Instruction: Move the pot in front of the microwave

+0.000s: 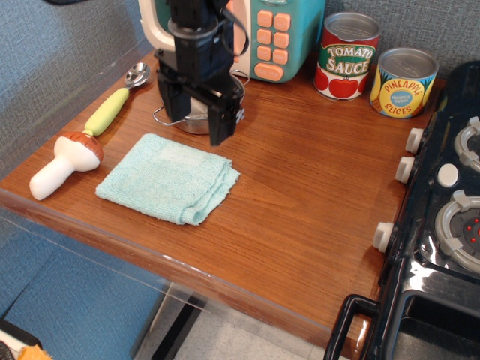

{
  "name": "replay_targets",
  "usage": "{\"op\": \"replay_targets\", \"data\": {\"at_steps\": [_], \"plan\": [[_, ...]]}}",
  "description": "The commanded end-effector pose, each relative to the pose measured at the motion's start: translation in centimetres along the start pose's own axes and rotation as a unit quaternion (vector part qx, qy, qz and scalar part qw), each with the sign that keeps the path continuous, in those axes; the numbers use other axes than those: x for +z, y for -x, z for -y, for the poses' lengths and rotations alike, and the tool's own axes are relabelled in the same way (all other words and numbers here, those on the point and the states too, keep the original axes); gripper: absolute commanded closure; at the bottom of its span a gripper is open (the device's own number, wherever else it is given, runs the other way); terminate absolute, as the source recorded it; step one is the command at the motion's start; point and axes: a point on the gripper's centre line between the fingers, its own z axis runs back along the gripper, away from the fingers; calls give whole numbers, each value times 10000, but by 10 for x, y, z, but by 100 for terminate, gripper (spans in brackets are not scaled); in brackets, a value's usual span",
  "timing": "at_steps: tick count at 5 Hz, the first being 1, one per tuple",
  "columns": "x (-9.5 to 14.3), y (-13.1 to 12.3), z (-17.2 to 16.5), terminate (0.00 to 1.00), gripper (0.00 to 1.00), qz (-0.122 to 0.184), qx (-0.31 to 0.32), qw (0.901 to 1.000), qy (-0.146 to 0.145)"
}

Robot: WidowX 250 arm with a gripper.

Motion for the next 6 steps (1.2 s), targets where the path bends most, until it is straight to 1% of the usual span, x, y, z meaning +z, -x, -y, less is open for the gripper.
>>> {"op": "replay_targets", "data": {"at_steps": [1,2,3,4,5,6], "plan": [[29,-33,-11,0,0,517,181,9985,-62],[26,-53,-18,0,0,649,320,9974,-70],[13,-69,-23,0,0,612,414,9972,-69],[-10,-76,-26,0,0,388,441,9982,-130],[-31,-76,-29,0,0,131,560,9982,-155],[-47,-73,-31,0,0,-85,656,9977,-154]]}}
